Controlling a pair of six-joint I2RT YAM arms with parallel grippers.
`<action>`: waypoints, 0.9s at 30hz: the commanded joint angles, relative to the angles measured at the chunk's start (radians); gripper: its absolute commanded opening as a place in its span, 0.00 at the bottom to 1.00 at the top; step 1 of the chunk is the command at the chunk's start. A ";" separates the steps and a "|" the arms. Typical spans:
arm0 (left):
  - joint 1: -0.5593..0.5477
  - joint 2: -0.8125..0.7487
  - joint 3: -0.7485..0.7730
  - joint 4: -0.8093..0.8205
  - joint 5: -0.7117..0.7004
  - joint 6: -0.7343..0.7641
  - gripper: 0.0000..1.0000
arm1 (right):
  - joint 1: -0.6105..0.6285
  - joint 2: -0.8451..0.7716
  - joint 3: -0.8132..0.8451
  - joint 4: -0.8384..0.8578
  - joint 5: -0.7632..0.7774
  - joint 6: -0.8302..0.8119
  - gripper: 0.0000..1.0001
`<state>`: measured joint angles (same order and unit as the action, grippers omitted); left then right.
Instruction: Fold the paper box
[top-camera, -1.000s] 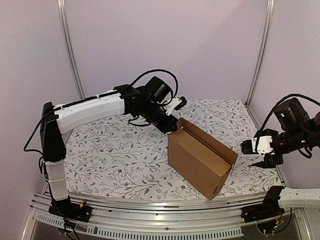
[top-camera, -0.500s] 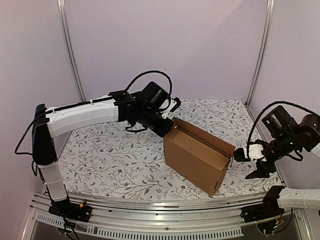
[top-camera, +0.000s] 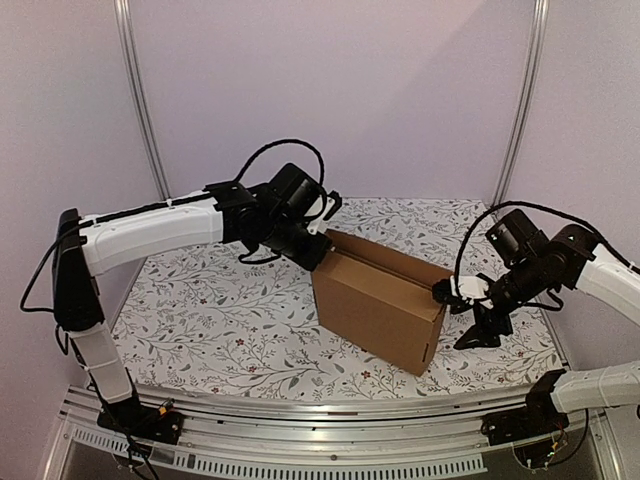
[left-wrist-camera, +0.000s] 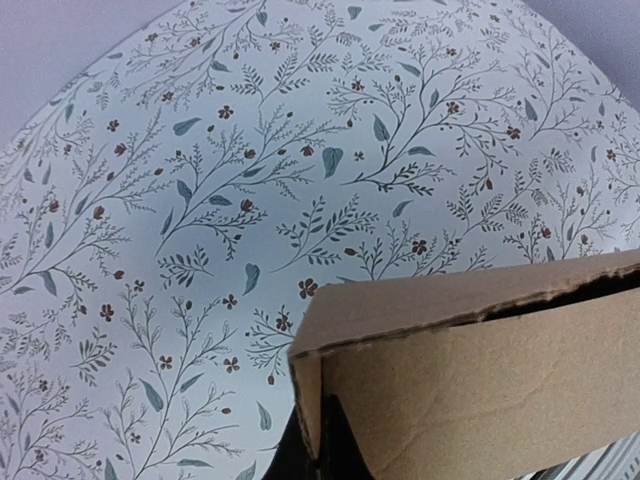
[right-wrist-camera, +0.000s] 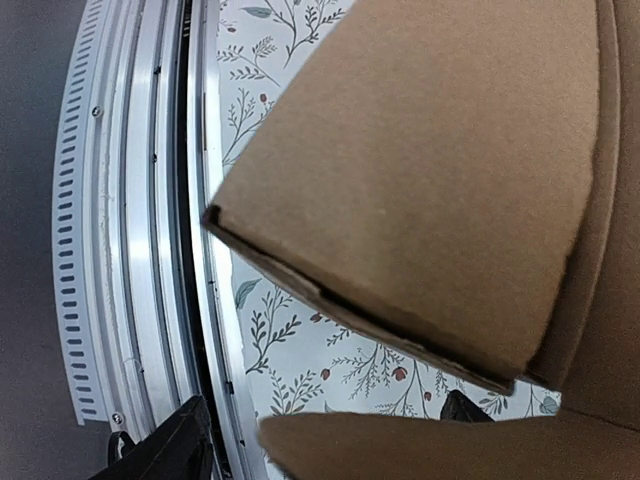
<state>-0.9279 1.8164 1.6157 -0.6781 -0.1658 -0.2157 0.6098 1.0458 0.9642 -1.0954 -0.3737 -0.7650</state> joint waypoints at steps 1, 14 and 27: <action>0.038 -0.030 -0.066 -0.062 -0.015 -0.013 0.00 | -0.059 0.047 0.028 0.101 -0.125 -0.005 0.78; 0.022 -0.078 -0.098 0.001 0.065 -0.049 0.26 | -0.093 0.051 0.017 -0.010 -0.165 -0.086 0.79; -0.013 -0.205 -0.079 -0.043 0.041 -0.012 0.42 | -0.093 0.004 0.077 -0.198 -0.114 -0.173 0.80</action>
<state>-0.9195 1.6524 1.5307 -0.6842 -0.1181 -0.2405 0.5224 1.0695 1.0100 -1.2270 -0.5049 -0.9081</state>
